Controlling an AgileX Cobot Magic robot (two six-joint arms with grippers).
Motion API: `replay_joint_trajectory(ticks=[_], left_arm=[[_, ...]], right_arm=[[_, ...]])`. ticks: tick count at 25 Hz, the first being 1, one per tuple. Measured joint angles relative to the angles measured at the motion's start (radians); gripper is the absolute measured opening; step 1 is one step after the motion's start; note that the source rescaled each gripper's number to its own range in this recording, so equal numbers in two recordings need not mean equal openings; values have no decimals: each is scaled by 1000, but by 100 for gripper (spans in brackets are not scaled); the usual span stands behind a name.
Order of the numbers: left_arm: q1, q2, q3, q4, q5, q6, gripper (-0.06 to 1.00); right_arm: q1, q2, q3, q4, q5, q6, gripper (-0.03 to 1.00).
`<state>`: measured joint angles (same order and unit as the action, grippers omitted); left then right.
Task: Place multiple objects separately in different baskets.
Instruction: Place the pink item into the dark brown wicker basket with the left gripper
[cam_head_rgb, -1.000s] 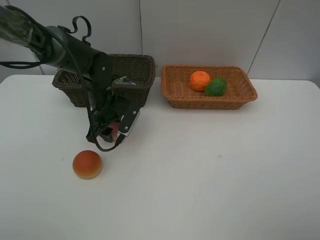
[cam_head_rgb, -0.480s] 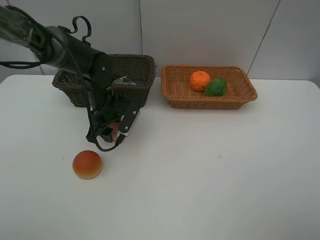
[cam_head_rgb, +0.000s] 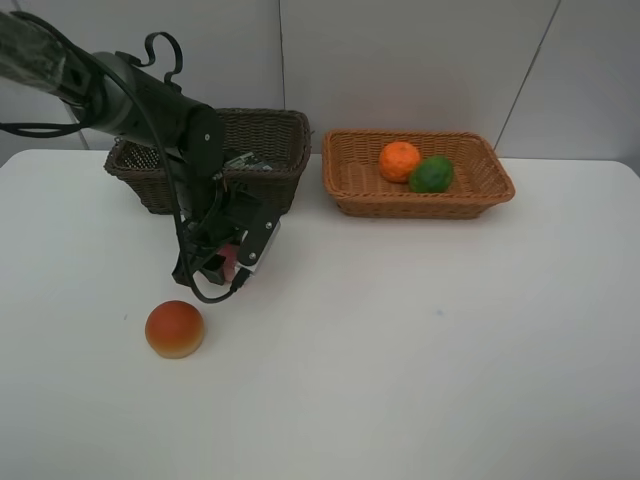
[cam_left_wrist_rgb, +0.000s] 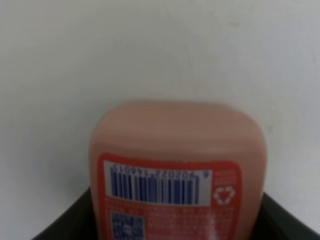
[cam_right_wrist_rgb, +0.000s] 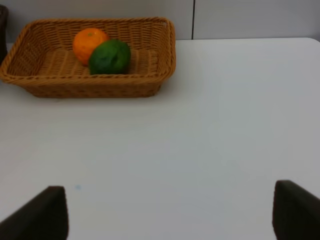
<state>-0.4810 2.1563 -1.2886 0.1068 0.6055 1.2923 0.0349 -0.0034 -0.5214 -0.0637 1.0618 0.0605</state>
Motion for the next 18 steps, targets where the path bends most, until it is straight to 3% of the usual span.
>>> replay_joint_trajectory(ticks=[7,13,18], left_arm=[[-12,-16,0,0,-1,-67,64],[-55,-108,1,-3,-1,-227,64],[-93,-144,-20,-2,110,-308,64]], right_arm=[[0,0,0,0,0,0,63],[0,0,0,0,0,0,63],[0,0,0,0,0,0,63]])
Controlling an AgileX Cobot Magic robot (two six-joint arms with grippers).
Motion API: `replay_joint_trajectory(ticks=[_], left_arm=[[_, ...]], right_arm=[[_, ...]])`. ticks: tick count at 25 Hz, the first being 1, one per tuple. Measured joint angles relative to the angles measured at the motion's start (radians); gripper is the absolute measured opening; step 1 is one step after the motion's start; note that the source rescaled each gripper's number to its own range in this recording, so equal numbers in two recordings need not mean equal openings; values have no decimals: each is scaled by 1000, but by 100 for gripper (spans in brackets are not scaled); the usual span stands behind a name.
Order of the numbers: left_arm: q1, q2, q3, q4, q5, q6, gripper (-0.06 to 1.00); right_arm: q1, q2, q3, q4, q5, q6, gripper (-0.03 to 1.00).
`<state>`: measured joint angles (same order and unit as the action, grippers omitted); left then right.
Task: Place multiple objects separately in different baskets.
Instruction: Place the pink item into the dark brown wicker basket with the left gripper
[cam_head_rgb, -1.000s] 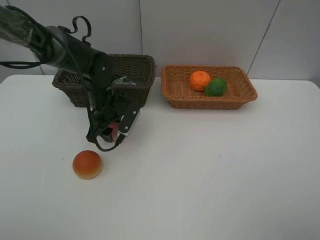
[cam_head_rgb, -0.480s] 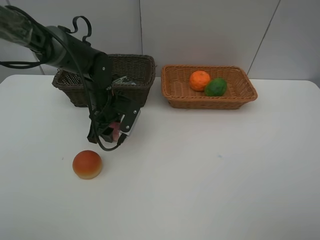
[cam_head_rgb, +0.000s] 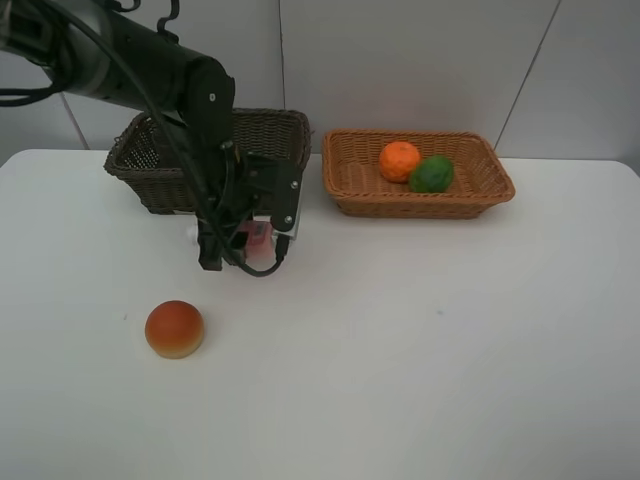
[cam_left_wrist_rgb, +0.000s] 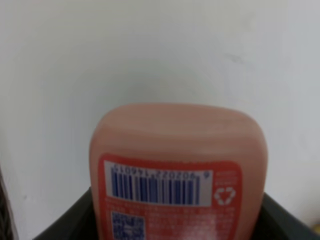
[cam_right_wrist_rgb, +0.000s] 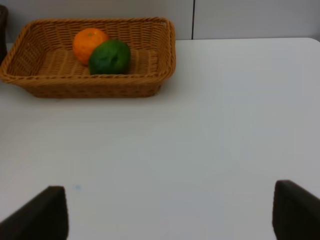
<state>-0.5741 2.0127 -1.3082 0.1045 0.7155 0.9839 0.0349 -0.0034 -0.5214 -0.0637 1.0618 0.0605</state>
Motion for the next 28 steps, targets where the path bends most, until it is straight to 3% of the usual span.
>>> replay_joint_trajectory(ticks=[9,15,23,28], left_arm=[[-82,-31,-148,2,222,-211,64],[-104,-33,-314,-12,337,-449,64],[-100,-33,-433,25,374,-684,64],[-36,-33,-439,23,351,-863,64]], right_arm=[[0,0,0,0,0,0,63],[0,0,0,0,0,0,63],[0,0,0,0,0,0,63],[0,0,0,0,0,0,63]])
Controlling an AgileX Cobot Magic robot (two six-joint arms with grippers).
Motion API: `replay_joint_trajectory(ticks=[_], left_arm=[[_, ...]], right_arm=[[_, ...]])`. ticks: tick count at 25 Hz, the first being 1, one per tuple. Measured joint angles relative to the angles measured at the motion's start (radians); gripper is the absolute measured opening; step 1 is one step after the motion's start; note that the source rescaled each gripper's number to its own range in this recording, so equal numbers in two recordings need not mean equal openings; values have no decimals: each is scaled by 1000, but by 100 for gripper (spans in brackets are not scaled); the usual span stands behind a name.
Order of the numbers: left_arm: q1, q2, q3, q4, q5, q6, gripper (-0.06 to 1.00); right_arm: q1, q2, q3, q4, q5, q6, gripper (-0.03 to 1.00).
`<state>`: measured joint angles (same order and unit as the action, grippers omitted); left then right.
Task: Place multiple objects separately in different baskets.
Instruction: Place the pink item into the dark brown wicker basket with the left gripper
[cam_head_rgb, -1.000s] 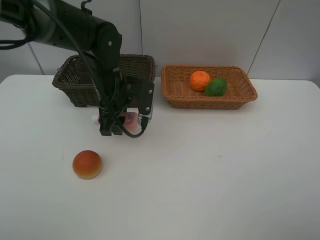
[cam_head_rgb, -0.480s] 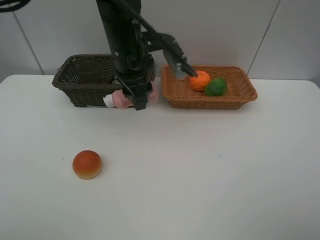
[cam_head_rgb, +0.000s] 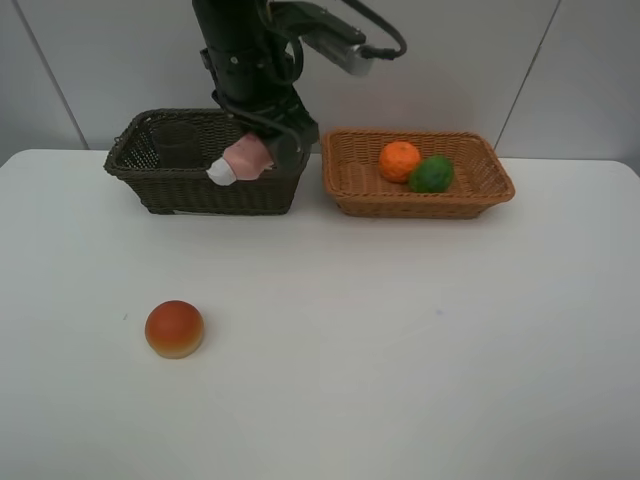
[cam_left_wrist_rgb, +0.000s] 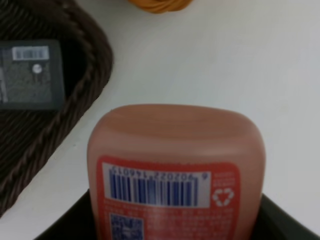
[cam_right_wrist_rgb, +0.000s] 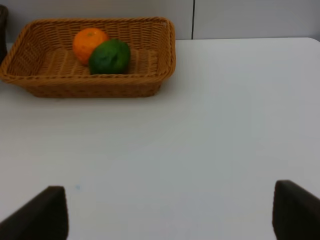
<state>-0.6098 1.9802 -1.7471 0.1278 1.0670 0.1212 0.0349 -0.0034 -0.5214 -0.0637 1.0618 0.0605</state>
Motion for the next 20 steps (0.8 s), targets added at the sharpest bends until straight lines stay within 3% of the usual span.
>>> replay_joint_trajectory(ticks=[9,16,20], left_arm=[[141,29,0,14,-126,-270,64],[152,60,-1,161,-355,-332,64],[154,100,-2,177,-480,-340,64]], right_arm=[[0,0,0,0,0,0,63],[0,0,0,0,0,0,63],[0,0,0,0,0,0,63]])
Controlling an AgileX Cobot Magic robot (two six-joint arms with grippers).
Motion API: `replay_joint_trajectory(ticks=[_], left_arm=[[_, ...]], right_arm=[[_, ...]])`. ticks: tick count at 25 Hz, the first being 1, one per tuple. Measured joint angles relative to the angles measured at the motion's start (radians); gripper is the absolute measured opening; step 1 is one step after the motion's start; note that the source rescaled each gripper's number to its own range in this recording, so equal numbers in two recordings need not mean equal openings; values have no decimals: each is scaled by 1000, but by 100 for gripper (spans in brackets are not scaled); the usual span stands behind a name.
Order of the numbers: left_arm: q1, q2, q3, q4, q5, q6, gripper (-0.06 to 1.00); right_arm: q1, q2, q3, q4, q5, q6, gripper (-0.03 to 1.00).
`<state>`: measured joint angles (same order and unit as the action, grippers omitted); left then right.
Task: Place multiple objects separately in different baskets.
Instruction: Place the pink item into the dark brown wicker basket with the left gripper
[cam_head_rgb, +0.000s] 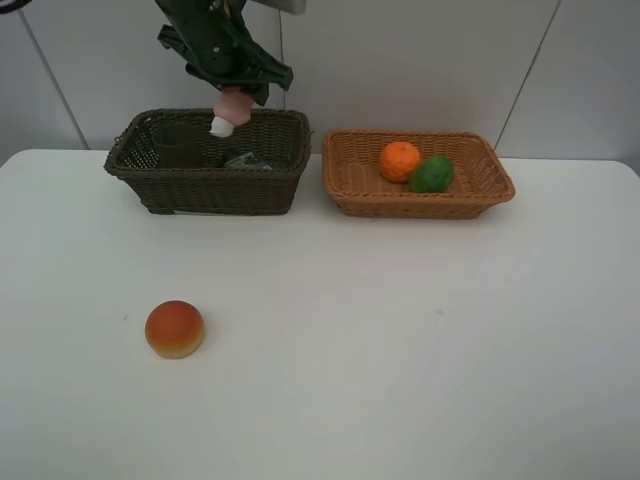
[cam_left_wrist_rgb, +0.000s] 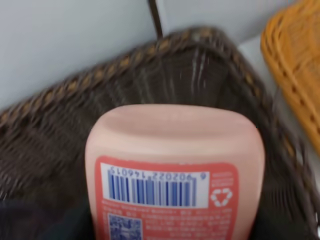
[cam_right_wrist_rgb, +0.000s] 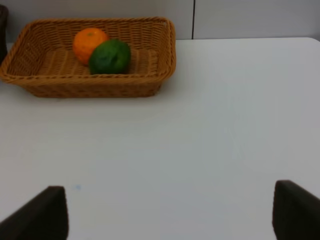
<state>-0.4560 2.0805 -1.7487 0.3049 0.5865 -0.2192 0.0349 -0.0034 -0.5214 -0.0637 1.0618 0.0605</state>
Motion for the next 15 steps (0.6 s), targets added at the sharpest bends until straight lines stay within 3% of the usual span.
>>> replay_joint_trajectory(ticks=[8,15], left_arm=[[13,91,0,-12,-200,-2,64],[25,149,0,-24,-256,-3,64]], right_arm=[[0,0,0,0,0,0,63],[0,0,0,0,0,0,63]])
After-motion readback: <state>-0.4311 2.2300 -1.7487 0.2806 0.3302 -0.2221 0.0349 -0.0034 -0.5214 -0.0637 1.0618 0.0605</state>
